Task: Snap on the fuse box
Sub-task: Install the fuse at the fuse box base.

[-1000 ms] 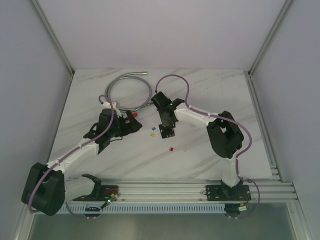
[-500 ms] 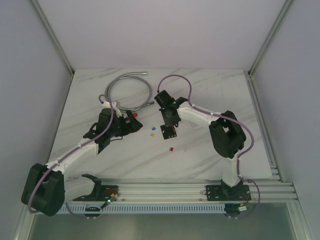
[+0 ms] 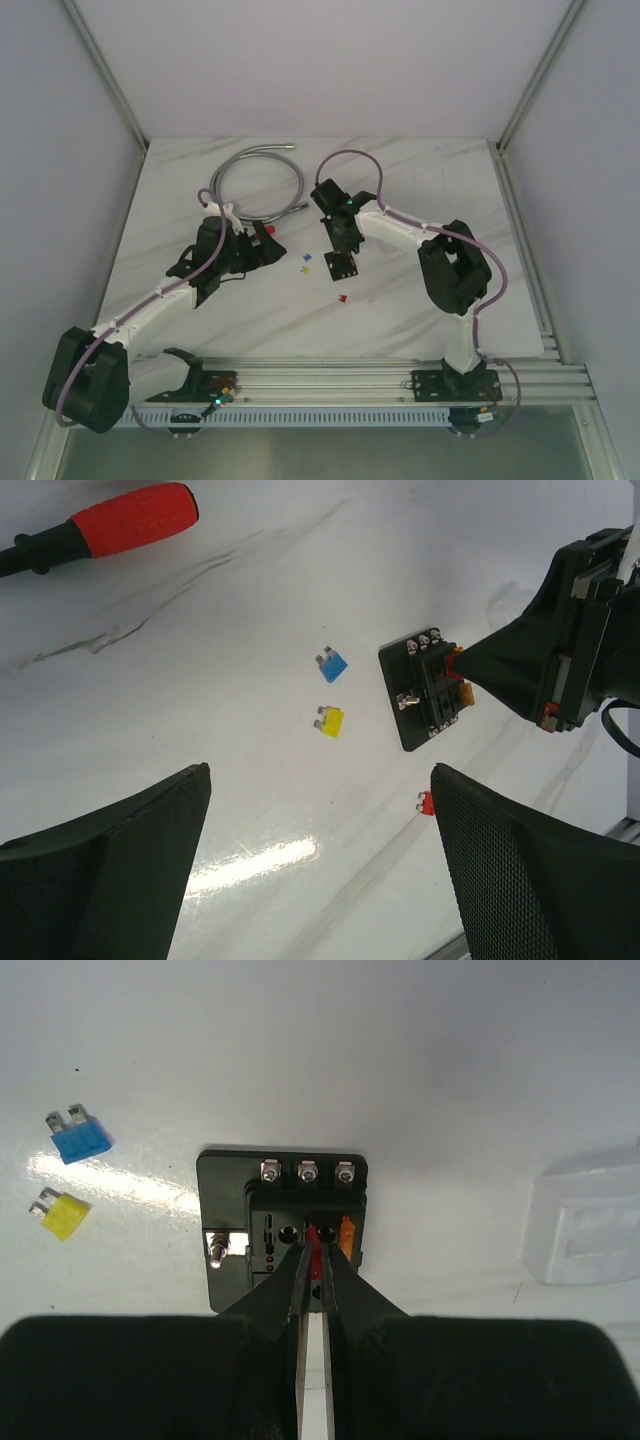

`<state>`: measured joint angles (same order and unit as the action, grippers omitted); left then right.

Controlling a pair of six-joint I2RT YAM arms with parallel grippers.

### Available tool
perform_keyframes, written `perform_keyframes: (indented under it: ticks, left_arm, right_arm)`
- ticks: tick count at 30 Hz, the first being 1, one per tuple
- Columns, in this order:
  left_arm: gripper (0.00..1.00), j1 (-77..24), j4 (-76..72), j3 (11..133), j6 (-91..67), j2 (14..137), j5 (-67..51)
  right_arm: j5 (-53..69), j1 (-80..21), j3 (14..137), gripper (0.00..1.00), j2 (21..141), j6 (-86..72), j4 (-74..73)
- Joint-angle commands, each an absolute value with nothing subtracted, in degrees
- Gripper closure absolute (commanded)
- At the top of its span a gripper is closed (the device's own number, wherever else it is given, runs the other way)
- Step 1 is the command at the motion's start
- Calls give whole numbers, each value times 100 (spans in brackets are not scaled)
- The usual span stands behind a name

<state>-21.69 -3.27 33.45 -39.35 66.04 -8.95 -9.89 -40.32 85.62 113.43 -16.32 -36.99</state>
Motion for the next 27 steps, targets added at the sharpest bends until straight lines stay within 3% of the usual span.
perform_keyframes:
  ticks: [1, 18, 27]
  left_arm:
    - [0, -2135, -290, 3533, -3950, 6639, -1005]
    - [0, -2146, -290, 3522, -3978, 6637, -1025]
    - [0, -2145, -281, 3501, -3996, 6571, -1032]
  right_arm:
    - [-918, -4037, 8713, 96, 11822, -1498, -4012]
    - [-1088, -4257, 8436, 91, 11619, -1724, -3679]
    - [-1315, -4182, 7806, 95, 11337, -1802, -3488]
